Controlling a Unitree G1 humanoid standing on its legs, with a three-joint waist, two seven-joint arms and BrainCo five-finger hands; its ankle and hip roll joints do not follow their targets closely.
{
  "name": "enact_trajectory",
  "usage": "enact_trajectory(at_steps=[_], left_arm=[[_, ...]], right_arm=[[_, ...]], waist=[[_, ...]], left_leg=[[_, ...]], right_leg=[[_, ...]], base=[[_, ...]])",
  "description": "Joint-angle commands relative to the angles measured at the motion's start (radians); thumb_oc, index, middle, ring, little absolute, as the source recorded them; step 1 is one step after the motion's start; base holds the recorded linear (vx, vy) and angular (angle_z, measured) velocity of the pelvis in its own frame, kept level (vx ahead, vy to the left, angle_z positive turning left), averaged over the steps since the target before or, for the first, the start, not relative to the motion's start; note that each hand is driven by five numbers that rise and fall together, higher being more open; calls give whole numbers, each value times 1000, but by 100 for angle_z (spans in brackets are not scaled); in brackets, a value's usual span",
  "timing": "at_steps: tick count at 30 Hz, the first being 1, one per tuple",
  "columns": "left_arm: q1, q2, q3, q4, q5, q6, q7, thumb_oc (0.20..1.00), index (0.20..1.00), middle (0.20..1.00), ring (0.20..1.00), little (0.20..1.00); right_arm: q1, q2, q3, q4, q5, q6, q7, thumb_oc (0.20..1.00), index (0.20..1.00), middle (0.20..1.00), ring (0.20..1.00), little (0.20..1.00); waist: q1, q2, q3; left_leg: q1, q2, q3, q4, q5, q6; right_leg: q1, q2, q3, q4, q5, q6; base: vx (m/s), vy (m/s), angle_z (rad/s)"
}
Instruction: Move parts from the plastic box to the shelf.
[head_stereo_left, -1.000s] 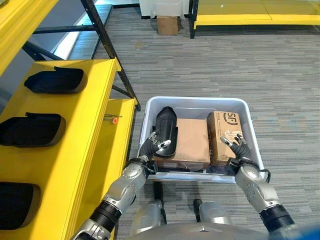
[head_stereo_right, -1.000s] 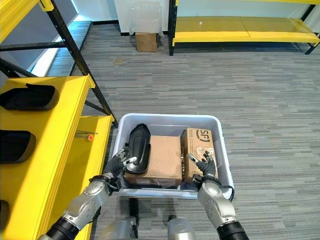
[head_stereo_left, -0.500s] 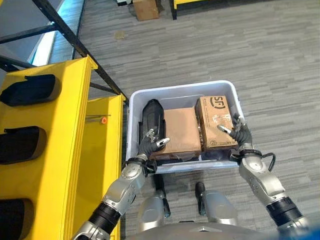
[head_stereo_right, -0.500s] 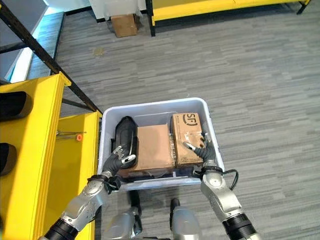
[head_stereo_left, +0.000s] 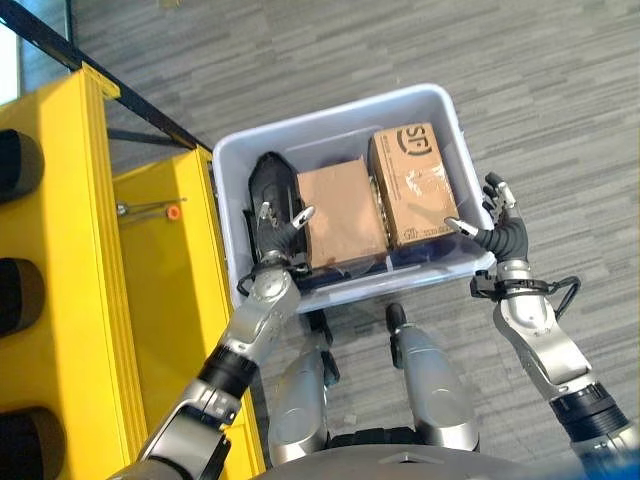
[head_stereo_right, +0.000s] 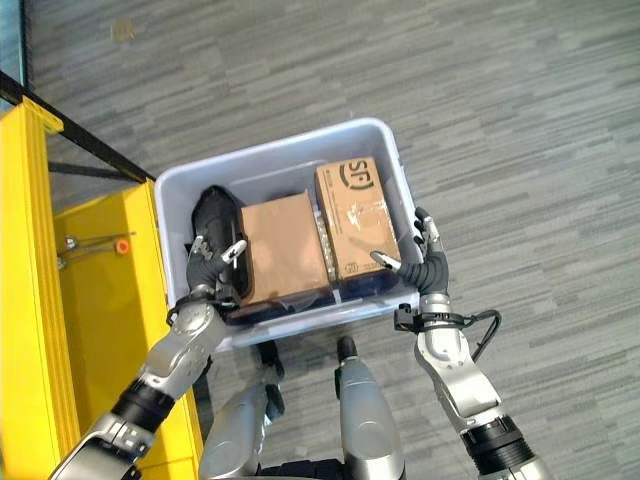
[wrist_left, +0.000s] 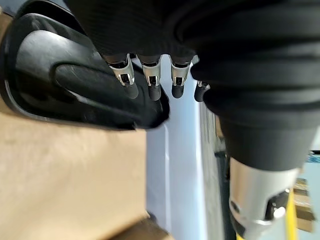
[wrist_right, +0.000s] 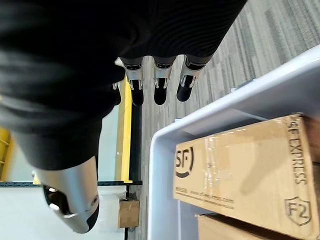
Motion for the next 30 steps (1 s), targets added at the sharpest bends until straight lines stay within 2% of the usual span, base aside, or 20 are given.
enact_trajectory(at_steps=[1,3,7,11,17,27,30], left_arm=[[-34,-14,43,50,61,-63,193,1000,1000,1000,1000,1000],[-83,-30,86,95,102,-80,302,1000,1000,1000,1000,1000],[-133,-42,118,137,168,-55,397,1000,1000,1000,1000,1000],[-195,-43,124,199,181,-31,403,1000,1000,1000,1000,1000],[-273,-37,118,290,199,-7,356,1000,1000,1000,1000,1000],[-404,-34,25,387,218,37,183,1000,1000,1000,1000,1000],[-420,-40,5,409,219,29,155,1000,1000,1000,1000,1000]], right_arm=[[-34,8,-17,-71,-53,-46,-42,1000,1000,1000,1000,1000],[-53,13,-12,-76,-63,-29,-73,1000,1000,1000,1000,1000],[-64,19,-9,-75,-56,-27,-108,1000,1000,1000,1000,1000],[-88,16,-1,-68,-47,-22,-137,1000,1000,1000,1000,1000],[-137,10,6,-50,-27,1,-149,1000,1000,1000,1000,1000],[-190,5,14,-24,3,35,-132,1000,1000,1000,1000,1000],[-199,4,17,-15,10,37,-122,1000,1000,1000,1000,1000]], waist=[[-18,-49,-18],[-22,-64,-1],[-20,-82,-1],[-18,-101,-1],[-19,-119,-1],[-43,-138,-1],[-50,-142,-1]], left_leg=[[-56,-31,-70,74,-99,-3],[-84,-32,-69,86,-100,-2],[-144,-31,-69,96,-97,2],[-208,-34,-70,113,-97,5],[-281,-36,-68,155,-107,7],[-355,-39,-55,203,-121,8],[-360,-39,-52,209,-125,7]], right_leg=[[1,-7,-83,-42,7,15],[-28,0,-78,-27,4,13],[-91,6,-72,-11,7,17],[-159,13,-69,11,8,17],[-228,16,-63,42,8,16],[-309,24,-48,74,16,16],[-315,26,-45,75,17,16]], base=[[-77,15,-4],[-51,-6,-2],[-52,-37,-2],[-46,-38,-1],[-7,-7,-2],[-5,5,-2],[-7,7,-5]])
